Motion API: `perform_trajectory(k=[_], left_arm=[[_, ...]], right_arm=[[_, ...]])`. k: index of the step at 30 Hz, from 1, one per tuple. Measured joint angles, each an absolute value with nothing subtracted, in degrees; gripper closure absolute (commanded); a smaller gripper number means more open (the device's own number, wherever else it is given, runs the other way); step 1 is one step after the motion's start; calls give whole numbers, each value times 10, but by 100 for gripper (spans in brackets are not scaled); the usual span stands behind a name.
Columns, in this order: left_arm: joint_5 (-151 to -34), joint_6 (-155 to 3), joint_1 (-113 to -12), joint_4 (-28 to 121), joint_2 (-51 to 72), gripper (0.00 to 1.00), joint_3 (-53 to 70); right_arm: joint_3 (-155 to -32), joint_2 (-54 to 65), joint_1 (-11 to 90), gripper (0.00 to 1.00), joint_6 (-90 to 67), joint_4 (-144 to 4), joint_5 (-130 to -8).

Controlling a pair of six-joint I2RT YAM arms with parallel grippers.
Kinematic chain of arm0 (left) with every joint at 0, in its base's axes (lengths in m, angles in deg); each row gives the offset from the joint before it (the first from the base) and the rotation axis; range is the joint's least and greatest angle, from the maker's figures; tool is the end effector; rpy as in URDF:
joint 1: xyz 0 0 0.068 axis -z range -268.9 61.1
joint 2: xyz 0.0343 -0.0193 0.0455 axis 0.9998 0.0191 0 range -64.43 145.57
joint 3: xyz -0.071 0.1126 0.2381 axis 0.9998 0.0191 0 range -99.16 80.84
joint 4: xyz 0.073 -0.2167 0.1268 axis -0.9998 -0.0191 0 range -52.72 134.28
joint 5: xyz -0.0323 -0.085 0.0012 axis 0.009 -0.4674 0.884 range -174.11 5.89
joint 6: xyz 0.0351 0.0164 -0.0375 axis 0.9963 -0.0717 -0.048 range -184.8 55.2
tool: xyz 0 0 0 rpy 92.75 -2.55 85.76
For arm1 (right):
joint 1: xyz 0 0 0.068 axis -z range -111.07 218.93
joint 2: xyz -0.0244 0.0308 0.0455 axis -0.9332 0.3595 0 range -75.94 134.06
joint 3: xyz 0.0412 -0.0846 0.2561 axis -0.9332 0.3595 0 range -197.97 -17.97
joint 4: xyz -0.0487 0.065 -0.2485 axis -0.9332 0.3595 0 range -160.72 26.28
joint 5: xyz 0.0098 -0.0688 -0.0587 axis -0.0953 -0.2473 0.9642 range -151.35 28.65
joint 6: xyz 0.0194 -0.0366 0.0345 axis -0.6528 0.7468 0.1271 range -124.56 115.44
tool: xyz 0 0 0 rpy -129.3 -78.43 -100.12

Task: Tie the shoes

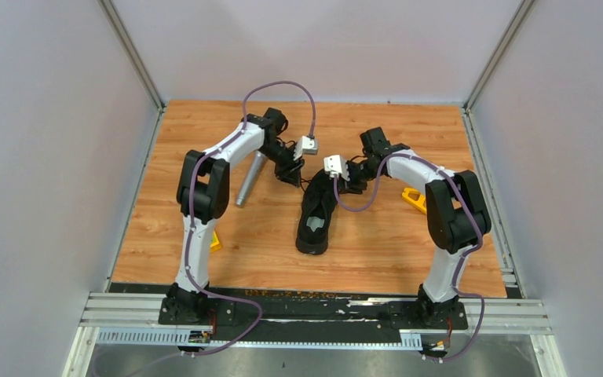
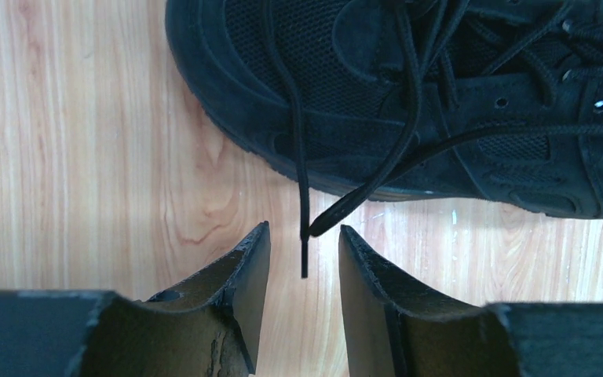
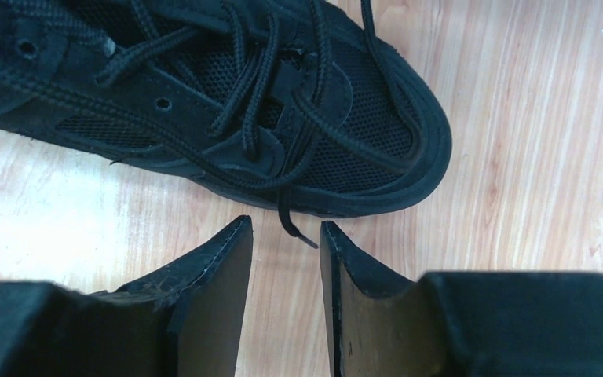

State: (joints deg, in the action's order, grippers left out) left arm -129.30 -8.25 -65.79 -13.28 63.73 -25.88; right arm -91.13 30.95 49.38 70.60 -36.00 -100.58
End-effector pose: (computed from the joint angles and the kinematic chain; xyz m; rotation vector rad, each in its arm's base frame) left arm 0.4057 -0.2006 0.1901 1.7294 1.9121 -0.9553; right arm 0.3422 0.1453 0.1854 -1.9106 1.5343 0.5534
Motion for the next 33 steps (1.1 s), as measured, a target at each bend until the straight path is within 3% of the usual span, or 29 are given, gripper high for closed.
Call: perform_trajectory(k=[6,11,18,33], left_arm=[[-1303,-85,-647,-137,642,53,-262],[-1300,-85,-641,-148,646,54,-268],[-1289,-65,-641,-182,659,47,-287],[-1280,-75,-650,-181,657,57,-275]], right_arm=[[-909,309,487,68,688,-396,-993],[-902,309,485,83,676,-421,-988],[-895,309,483,98,670,-429,-986],[-891,309,483,100,664,-436,-983]])
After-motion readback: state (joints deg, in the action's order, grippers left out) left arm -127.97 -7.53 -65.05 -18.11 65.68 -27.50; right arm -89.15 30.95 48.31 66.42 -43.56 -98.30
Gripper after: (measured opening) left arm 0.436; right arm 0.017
